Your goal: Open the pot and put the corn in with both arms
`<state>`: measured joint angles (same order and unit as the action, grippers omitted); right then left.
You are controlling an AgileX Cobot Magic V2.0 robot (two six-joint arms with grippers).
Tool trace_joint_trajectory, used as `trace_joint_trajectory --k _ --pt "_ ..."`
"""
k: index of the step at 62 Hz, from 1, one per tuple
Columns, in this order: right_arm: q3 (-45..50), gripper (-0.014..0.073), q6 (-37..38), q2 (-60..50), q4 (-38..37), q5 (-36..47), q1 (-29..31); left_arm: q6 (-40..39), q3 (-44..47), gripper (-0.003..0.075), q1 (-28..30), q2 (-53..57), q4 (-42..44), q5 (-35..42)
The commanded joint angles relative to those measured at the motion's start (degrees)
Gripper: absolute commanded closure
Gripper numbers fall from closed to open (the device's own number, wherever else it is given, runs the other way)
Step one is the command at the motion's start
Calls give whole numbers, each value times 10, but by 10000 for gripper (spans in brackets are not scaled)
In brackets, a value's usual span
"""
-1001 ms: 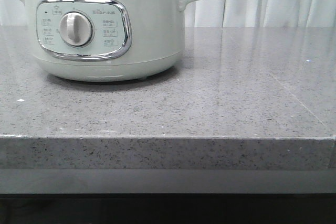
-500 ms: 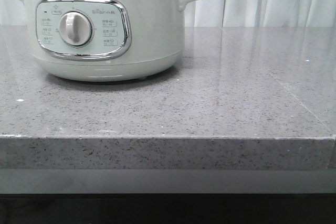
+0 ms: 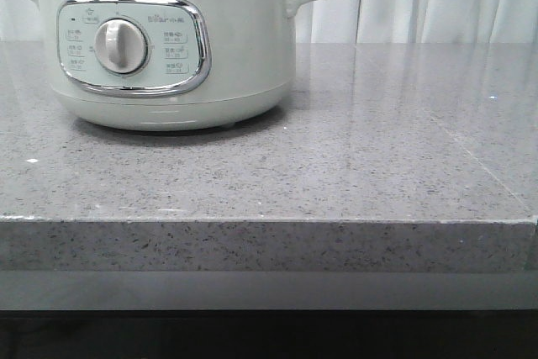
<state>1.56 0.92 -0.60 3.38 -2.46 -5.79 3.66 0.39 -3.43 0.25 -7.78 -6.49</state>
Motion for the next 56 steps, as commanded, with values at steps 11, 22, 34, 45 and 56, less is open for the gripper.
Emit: trace_joint_trajectory --k 11,22,34,45,56 --pt "0 659 2 -13 -8 51 4 -2 3 741 1 10 1 47" --pt "0 659 2 -13 -8 51 4 -2 3 741 1 10 1 47" --pt "0 659 2 -13 -8 51 4 -2 3 741 1 10 1 47" --pt "0 659 2 -13 -8 51 28 -2 3 741 1 10 1 47" --pt "0 659 2 -13 -8 51 27 -2 3 741 1 10 1 47"
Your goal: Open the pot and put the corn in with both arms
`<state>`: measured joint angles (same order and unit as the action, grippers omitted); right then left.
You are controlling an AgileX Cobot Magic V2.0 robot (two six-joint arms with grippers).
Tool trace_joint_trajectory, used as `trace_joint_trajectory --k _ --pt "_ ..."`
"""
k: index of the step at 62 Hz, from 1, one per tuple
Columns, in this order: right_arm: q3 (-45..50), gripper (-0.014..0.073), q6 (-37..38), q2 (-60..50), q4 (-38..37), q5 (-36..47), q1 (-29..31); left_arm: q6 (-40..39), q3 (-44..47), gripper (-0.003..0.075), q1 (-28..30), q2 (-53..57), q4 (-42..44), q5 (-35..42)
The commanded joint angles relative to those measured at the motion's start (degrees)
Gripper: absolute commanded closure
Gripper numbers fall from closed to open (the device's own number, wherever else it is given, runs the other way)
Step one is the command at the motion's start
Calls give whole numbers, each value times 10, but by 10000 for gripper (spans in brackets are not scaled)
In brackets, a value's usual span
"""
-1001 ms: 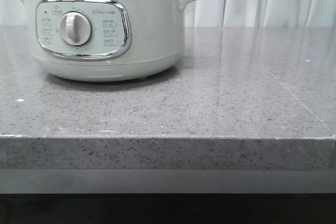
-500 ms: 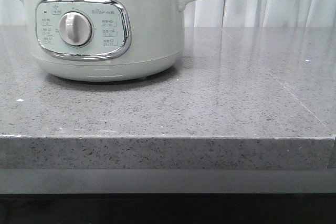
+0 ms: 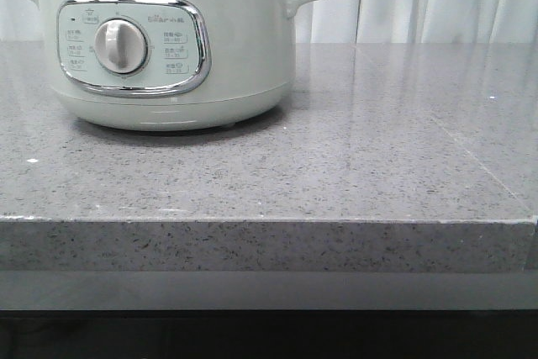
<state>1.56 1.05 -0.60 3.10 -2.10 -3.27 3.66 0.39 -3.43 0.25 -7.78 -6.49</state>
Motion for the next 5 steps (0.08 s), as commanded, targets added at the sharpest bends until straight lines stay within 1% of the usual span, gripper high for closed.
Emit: trace_joint_trajectory --k 1,5 --pt "0 659 1 -13 -5 47 2 -2 3 741 1 10 1 47" --pt "0 659 1 -13 -5 47 2 -2 3 741 1 10 1 47"
